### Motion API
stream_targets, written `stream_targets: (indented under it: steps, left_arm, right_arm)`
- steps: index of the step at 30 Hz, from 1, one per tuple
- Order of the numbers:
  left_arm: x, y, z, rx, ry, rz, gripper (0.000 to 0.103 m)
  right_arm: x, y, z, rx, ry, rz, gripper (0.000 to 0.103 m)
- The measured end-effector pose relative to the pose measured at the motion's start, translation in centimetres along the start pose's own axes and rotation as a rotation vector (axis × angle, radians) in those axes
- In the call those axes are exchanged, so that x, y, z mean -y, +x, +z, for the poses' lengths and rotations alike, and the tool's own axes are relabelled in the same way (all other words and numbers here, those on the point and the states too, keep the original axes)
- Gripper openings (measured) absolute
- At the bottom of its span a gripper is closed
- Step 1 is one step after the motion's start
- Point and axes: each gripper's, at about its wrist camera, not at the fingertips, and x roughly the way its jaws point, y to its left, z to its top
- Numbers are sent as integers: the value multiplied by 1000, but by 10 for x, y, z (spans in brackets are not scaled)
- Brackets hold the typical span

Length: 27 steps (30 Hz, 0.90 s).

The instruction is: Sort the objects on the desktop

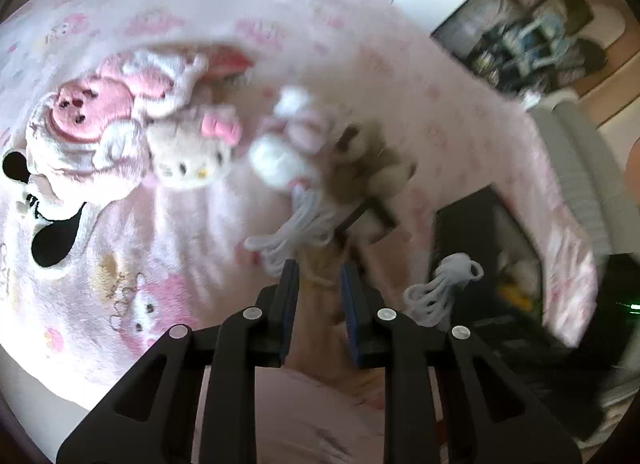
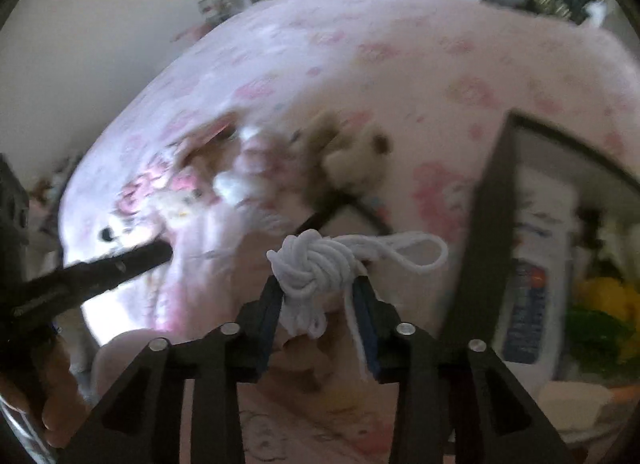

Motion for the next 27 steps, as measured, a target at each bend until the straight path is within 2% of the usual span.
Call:
stream_targets:
  steps: [3, 6, 9, 11, 13, 14, 16, 18, 19, 22, 25, 27]
  left_arm:
    - [-9, 16, 9, -53, -18, 34, 23]
    - [1, 33, 27, -112, 54, 50, 47]
    - [11, 53, 43, -169, 91, 97, 50]
    - [13, 78, 47, -240, 105, 112, 50]
    - [15, 97, 50, -299, 104, 137, 47]
    - [15, 101, 51, -301, 102, 135, 45]
    - [14, 105, 54, -314, 85, 123, 12]
    - [13, 102, 52, -305, 71, 105, 10]
    - [13, 96, 51, -284, 70, 92, 0]
    - [16, 71, 45, -220, 54, 8, 0]
    - [27, 49, 41, -144, 94, 42, 0]
    - [27, 52, 44, -148, 111, 79, 0]
  right_arm:
    - [0, -18, 3, 80, 16, 13, 43]
    - [-3, -19, 14, 83, 7, 45, 45]
    - [0, -13, 27, 97, 40, 52, 45]
    - [-2, -4, 25, 51, 47, 90, 46]
    - [-6, 11, 19, -27, 31, 111, 46]
    - [-8, 18, 16, -56, 26, 105, 46]
    - [-11, 40, 12, -116, 27, 108, 46]
    - [-7, 55, 9, -157, 68, 140, 46]
    - [-6, 60, 10, -163, 90, 152, 46]
    - [-3, 57, 13, -135, 107, 154, 46]
    - [-3, 45, 18, -101, 101, 166, 46]
    - [-1, 38, 22, -83, 101, 154, 46]
